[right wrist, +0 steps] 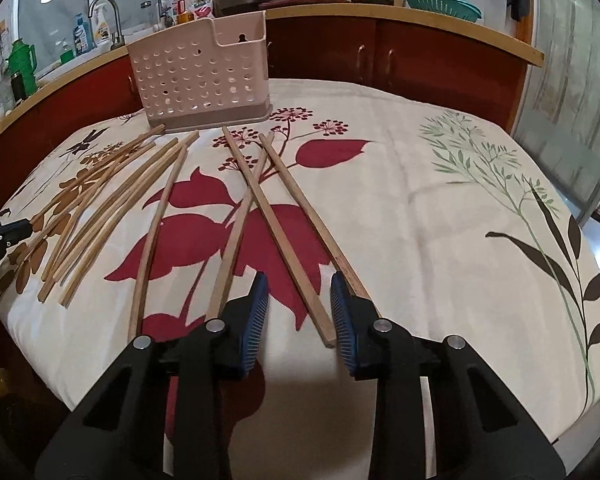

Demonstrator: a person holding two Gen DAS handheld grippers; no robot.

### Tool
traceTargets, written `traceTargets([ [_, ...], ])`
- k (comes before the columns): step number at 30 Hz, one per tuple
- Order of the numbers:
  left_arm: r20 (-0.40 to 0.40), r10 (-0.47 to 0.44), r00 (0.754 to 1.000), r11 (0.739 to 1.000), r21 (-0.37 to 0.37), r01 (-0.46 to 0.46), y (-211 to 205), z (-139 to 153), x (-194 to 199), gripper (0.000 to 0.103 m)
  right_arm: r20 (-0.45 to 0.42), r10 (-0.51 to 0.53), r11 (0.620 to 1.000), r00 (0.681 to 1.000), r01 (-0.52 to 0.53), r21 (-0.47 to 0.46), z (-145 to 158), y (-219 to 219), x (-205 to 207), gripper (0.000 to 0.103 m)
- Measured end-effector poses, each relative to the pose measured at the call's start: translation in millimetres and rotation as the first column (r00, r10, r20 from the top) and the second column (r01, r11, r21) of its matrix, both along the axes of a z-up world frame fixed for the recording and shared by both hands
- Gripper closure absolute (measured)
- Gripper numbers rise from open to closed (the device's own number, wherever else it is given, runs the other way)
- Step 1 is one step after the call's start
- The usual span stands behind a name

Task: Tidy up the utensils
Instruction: 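Hold the chopstick in the left tool while the right tool grasps another chopstick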

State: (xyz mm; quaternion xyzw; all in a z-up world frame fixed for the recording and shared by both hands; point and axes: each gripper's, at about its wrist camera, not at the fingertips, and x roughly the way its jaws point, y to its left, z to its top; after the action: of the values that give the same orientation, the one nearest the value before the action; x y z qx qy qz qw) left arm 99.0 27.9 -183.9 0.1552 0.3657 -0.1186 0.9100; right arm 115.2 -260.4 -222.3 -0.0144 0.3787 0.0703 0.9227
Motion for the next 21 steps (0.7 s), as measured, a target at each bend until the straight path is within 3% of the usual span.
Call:
traceTargets([
  [3, -0.002, 0.002, 1.0, 1.0, -0.003, -0.002, 0, -1, 1, 0.096, 0.008, 0.006, 1.0, 1.0, -0.006, -0.006, -1, 1, -4, 0.072],
  [7, 0.001, 0.009, 1.0, 1.0, 0.015, -0.009, -3, -3, 1, 0.096, 0.018, 0.01, 1.0, 1.0, -0.01, -0.012, -1, 1, -7, 0.089],
  [13, 0.004, 0.017, 1.0, 1.0, 0.023, -0.017, -6, -4, 1, 0.096, 0.022, 0.023, 1.0, 0.999, -0.023, -0.001, 0, 3, -10, 0.097],
  [21, 0.023, 0.023, 0.999, 1.0, 0.006, -0.023, -5, 0, -2, 0.096, 0.057, 0.016, 1.0, 0.998, -0.016, 0.01, 9, 4, -14, 0.097],
])
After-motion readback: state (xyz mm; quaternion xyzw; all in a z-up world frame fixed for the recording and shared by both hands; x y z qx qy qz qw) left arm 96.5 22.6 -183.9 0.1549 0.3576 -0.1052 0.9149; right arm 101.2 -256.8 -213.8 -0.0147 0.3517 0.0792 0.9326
